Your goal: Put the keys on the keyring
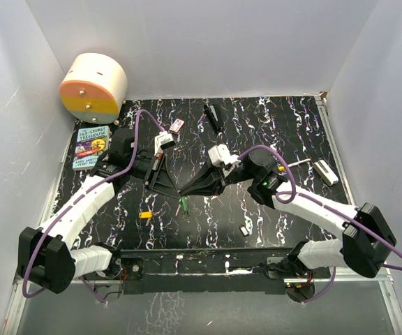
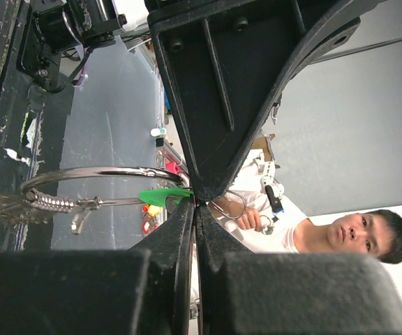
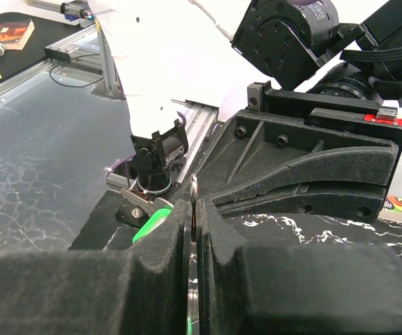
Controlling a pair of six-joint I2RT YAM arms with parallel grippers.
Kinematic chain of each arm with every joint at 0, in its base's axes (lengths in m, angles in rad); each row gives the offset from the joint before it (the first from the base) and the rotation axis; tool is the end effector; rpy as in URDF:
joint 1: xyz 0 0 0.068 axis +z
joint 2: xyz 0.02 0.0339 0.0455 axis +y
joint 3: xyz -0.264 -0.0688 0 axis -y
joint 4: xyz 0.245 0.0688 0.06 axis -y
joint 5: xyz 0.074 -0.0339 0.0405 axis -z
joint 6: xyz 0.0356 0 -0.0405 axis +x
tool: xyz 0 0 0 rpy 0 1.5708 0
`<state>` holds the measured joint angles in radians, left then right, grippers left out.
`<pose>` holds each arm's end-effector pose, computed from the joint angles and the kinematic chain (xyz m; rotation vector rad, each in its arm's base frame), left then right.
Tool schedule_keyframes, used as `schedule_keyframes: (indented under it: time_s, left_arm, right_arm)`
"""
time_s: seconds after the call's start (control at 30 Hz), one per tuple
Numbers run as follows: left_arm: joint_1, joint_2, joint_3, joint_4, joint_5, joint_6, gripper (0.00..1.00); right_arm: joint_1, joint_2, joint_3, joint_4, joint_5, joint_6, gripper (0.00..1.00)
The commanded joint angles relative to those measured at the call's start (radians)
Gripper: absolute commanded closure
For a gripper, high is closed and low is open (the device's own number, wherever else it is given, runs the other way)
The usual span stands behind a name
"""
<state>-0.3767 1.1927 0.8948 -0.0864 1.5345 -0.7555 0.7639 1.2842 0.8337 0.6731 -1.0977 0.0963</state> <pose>0.2140 -0.1229 0.3161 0.8281 2.0311 -2.1617 0.1803 0.2166 0.3340 -1.3712 0.9057 1.4063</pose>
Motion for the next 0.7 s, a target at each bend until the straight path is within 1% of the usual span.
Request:
schedule_keyframes:
  time_s: [0.0,0.4,0.67]
  left_arm:
    - [-0.002,-0.028,0.014,0.016,0.177,0.0,1.0]
    - [0.001,-0.021,0.023,0.015,0.177,0.006,1.0]
    - [0.002,-0.013,0.049,-0.012,0.177,0.031,1.0]
  right_arm:
    - [0.001,-0.049,-0.006,0.025,0.002,-0.06,0.93]
    - [0.0,-0.124,-0.042,-0.002,0.046,-0.07,0.93]
    - [0.001,-0.105,-0.054,0.088,0.047,-0.021,0.93]
